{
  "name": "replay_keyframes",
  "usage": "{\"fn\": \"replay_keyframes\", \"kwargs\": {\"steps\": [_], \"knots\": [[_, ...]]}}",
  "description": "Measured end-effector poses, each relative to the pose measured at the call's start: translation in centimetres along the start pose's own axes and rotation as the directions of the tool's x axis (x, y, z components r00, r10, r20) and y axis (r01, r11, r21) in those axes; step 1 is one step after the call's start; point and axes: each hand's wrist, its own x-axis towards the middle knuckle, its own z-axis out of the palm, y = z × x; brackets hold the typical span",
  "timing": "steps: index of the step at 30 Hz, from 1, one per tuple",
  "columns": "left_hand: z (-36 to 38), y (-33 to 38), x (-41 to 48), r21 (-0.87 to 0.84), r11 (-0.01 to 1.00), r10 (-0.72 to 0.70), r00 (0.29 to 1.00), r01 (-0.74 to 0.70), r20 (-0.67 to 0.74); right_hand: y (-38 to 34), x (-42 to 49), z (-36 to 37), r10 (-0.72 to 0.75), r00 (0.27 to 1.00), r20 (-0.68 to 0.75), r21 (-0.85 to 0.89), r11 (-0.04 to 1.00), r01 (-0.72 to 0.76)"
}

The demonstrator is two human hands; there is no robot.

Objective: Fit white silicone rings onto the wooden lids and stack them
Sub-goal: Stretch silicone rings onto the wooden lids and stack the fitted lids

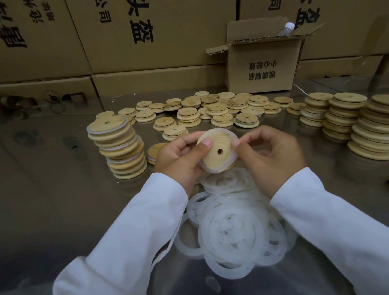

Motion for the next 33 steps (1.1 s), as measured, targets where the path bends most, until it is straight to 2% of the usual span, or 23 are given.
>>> {"fn": "replay_keyframes", "kwargs": {"steps": [2,6,10,16,19,23,29,33], "knots": [[-0.1,0.0,0.1,0.044,0.999,-0.008,1.0,0.008,0.01,0.0,0.1,0.0,0.006,1.0,0.009,-0.015,1.0,-0.006],[-0.3,0.0,0.0,0.257,0.966,0.006,1.0,-0.01,0.014,0.0,0.2,-0.1,-0.003,0.998,0.057,-0.049,0.999,0.006],[-0.5,-0.1,-0.2,0.385,0.92,0.065,0.997,-0.075,0.038,-0.1,0.1,-0.2,-0.017,0.991,0.13,-0.089,0.996,0.028],[-0.8,0.8,0.0,0.389,0.908,0.115,0.986,-0.155,0.124,-0.7,0.6,-0.9,0.071,0.986,0.154,-0.025,0.997,-0.068],[-1.0,1.2,0.1,0.366,0.914,0.133,0.982,-0.175,0.137,-1.1,0.8,-1.2,0.044,0.984,0.173,-0.02,0.999,-0.041],[-0.8,1.3,-0.1,0.265,0.955,0.114,0.989,-0.136,0.095,-1.5,0.9,-1.4,-0.026,0.98,0.196,-0.019,0.999,0.031],[-0.8,0.9,0.0,0.342,0.928,0.133,0.99,-0.144,0.056,-0.5,0.3,-0.7,-0.043,0.985,0.17,0.061,0.998,0.033],[-0.5,0.7,0.0,0.279,0.958,0.077,0.997,-0.066,-0.027,-0.1,0.1,-0.2,-0.062,0.991,0.118,0.041,0.997,0.058]]}}
